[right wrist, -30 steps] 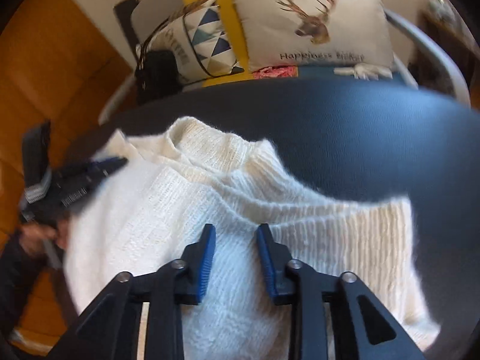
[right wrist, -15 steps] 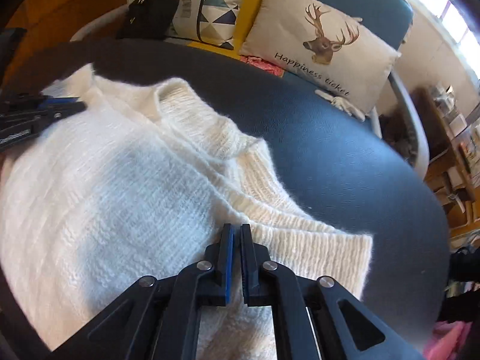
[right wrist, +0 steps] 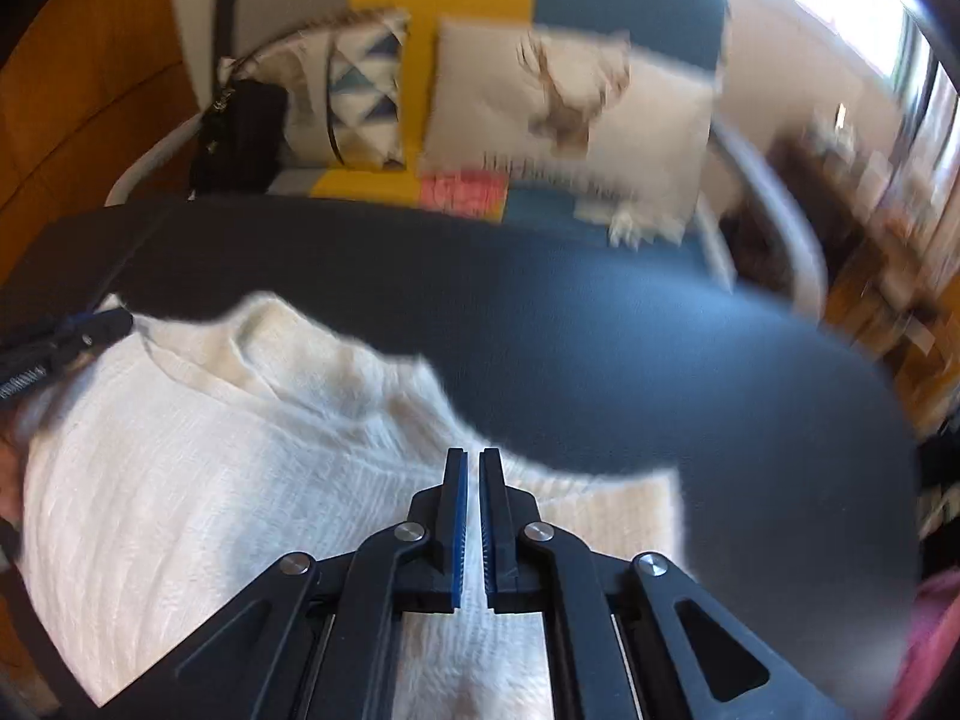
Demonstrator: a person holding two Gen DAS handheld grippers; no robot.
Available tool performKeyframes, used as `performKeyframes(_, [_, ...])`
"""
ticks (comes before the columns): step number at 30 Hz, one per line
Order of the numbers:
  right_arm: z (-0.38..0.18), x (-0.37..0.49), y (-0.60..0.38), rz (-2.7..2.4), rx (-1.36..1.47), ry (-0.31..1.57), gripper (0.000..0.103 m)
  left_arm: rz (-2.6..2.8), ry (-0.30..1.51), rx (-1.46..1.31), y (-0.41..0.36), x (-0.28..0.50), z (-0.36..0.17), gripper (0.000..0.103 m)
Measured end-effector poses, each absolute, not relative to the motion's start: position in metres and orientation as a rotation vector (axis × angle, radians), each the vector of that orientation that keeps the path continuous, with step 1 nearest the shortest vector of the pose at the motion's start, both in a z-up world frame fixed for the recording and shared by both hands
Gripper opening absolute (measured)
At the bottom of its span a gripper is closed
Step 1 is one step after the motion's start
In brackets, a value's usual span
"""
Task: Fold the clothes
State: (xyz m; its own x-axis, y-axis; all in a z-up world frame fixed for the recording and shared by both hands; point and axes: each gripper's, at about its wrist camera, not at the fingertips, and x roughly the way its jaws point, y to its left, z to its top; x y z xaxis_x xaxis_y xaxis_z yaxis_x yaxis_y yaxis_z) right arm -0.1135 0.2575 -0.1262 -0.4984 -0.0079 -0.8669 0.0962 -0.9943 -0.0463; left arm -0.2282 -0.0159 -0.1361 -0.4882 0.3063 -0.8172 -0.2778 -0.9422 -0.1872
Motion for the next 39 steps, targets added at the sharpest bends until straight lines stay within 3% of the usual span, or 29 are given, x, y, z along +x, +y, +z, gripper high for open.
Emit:
performKeyframes(3, [-0.138,-0.109,0.255,-2.67,1.528,0.064,0.006,2.429,-0.159,-1.339,-0.027,-0.224,-0.127,0.009])
performKeyframes(5, [-0.123,-0.101,0.261,-2.631,1.494,-0.129,0.024,2.417,-0.218,-1.306,-0.038,-0.217,-0.112,0.009])
performKeyframes(6, [-0.117,-0.097,0.262,-2.601,1.478,-0.207,0.025,2.414,-0.206,-1.301,-0.04,-0.214,-0.106,0.009])
performKeyframes(11, [-0.099,-0.082,0.222,-2.311,1.456,-0.241,0.028,2.317,-0.14,-1.351,-0.029,-0.205,-0.111,0.02])
performKeyframes(13, [-0.107,-0.09,0.206,-2.281,1.501,-0.148,0.03,2.277,-0.114,-1.371,-0.025,-0.201,-0.113,0.024])
performKeyframes(17, [-0.132,-0.105,0.195,-2.304,1.555,0.046,0.029,2.316,0.051,-1.386,-0.003,-0.196,-0.126,0.024])
performKeyframes(18, [-0.132,-0.104,0.19,-2.33,1.537,0.095,0.027,2.342,0.106,-1.356,0.003,-0.192,-0.125,0.02])
performKeyframes(19, [-0.13,-0.101,0.186,-2.347,1.52,0.128,0.017,2.365,0.165,-1.321,0.01,-0.187,-0.122,0.005])
performKeyframes(20, [-0.128,-0.099,0.184,-2.362,1.504,0.157,0.008,2.37,0.162,-1.283,0.013,-0.183,-0.119,0.004])
performKeyframes(23, [-0.123,-0.091,0.185,-2.385,1.471,0.134,0.005,2.413,0.099,-1.175,0.008,-0.179,-0.106,0.003])
performKeyframes(28, [-0.118,-0.098,0.196,-2.442,1.405,0.03,0.005,2.477,0.002,-1.161,-0.001,-0.193,-0.109,0.003])
performKeyframes(30, [-0.133,-0.104,0.178,-2.436,1.461,0.026,0.005,2.469,-0.029,-1.219,-0.002,-0.201,-0.118,0.009])
performKeyframes(35, [-0.146,-0.1,0.189,-2.486,1.444,-0.122,0.016,2.393,-0.188,-1.265,-0.016,-0.207,-0.114,0.012])
performKeyframes(39, [-0.108,-0.098,0.191,-2.519,1.342,-0.067,0.023,2.443,-0.238,-1.212,-0.049,-0.198,-0.097,0.015])
